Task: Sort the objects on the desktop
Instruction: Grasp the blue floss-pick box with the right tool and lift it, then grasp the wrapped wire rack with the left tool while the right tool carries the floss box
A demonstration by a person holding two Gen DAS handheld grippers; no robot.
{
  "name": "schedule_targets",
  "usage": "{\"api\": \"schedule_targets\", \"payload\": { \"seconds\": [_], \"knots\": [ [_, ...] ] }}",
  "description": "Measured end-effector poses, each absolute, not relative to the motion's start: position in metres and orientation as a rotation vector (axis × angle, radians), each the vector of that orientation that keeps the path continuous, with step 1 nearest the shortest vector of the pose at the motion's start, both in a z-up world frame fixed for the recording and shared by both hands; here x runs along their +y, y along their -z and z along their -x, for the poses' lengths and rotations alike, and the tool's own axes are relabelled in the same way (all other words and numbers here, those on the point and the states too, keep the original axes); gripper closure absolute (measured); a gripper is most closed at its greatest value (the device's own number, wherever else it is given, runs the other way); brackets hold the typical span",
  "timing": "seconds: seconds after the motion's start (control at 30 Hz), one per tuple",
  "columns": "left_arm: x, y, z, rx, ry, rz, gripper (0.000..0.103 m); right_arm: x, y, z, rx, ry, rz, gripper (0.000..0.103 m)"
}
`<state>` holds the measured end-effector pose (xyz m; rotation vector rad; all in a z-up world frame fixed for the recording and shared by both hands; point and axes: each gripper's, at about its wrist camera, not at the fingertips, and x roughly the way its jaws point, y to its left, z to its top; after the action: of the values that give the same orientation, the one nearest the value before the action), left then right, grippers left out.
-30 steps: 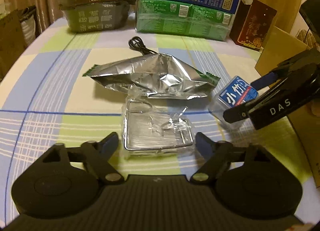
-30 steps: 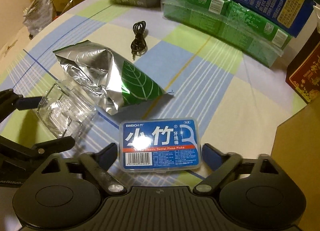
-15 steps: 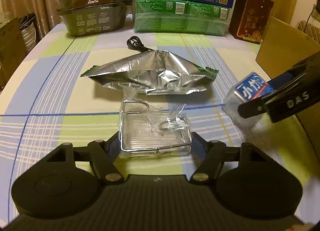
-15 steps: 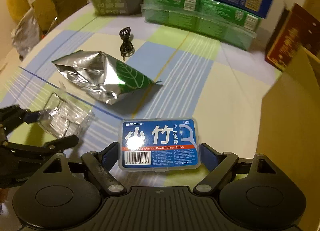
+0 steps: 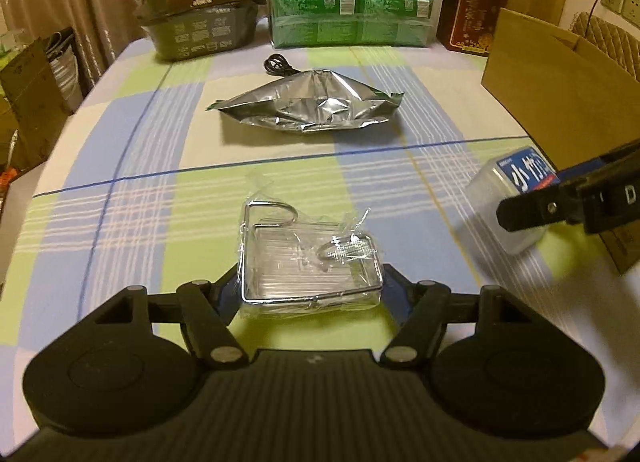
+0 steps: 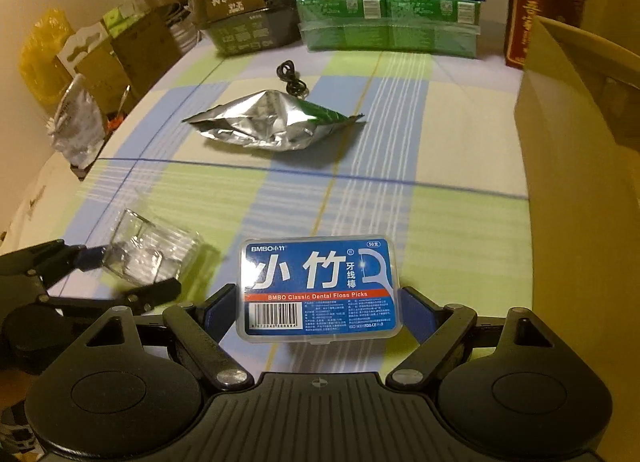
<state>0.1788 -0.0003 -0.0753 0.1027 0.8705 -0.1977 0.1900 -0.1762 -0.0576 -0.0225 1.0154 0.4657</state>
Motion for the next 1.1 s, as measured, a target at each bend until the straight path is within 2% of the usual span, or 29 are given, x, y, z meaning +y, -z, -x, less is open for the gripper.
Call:
{"api": "schedule_targets", "payload": {
  "seconds": [0.53,0.83,1.1],
  "knots": [
    [-0.019,0.037,-0.106,0.790,0.201,-0.076,0.037,-0.205,0.009,-0.113,0.881,-0.420,0.008,0.020],
    [-0.034,-0.012,-0.083,0.710,0.185,-0.088,0.037,-0.226,-0.019,-0.086,0.827,-0.417,0.003,0.020],
    [-0.041,-0.030,-0.056,0.720,0.184,-0.061,0.037,-0.243,-0.035,-0.059,0.784,-0.407,0.001,0.020]
  ]
}}
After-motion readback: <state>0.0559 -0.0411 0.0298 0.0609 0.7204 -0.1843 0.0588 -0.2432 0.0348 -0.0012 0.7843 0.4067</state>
